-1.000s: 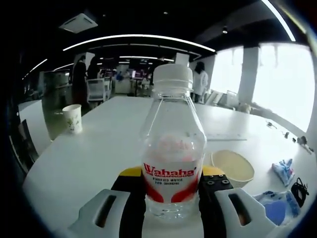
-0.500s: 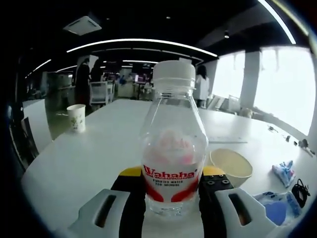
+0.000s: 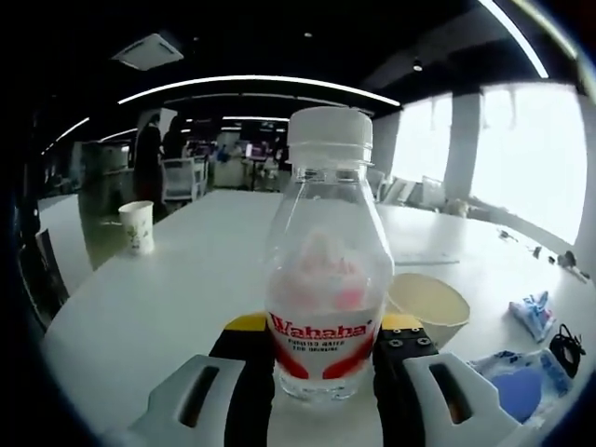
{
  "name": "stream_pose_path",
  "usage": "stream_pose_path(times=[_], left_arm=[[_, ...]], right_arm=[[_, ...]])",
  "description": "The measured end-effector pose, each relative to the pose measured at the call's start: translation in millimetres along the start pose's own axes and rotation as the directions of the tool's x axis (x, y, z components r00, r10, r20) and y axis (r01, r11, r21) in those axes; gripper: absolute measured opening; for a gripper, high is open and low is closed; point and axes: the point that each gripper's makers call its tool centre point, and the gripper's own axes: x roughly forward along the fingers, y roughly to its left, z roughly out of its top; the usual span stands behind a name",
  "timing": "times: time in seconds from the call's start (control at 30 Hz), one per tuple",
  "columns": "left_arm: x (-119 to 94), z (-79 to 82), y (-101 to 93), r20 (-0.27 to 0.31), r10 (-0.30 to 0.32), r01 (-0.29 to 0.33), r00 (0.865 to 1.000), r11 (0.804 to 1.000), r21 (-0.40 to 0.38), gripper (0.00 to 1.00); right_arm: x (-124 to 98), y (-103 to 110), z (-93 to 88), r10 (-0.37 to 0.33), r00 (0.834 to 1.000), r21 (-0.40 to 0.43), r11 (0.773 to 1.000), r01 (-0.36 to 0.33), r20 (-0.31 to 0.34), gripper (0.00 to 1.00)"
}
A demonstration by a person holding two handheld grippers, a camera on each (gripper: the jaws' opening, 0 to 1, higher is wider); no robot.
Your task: Arrange the tabletop items into an orderly group along one side of the table until the central work area is clear of visible clutter.
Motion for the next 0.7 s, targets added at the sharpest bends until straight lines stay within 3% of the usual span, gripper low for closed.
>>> stream_pose_path(times=[0.27,0.7], left_arm=[[-0.2,1.2,1.8,-0.003,0.023,-0.023,1.0,0.999,-0.032,0.36],[-3.5,-0.5,-5.3,-0.004,0.035,-0.034,0.999,0.998,0.047,0.37]], right_arm=[[-5.2,-2.9,1.6,-0.012,1.0,0.001,1.0,0.012,0.007,0.4],[-7.7,-3.2,-0.8,-0.02,1.0,0.004,1.0,0.02,0.003,0.4]])
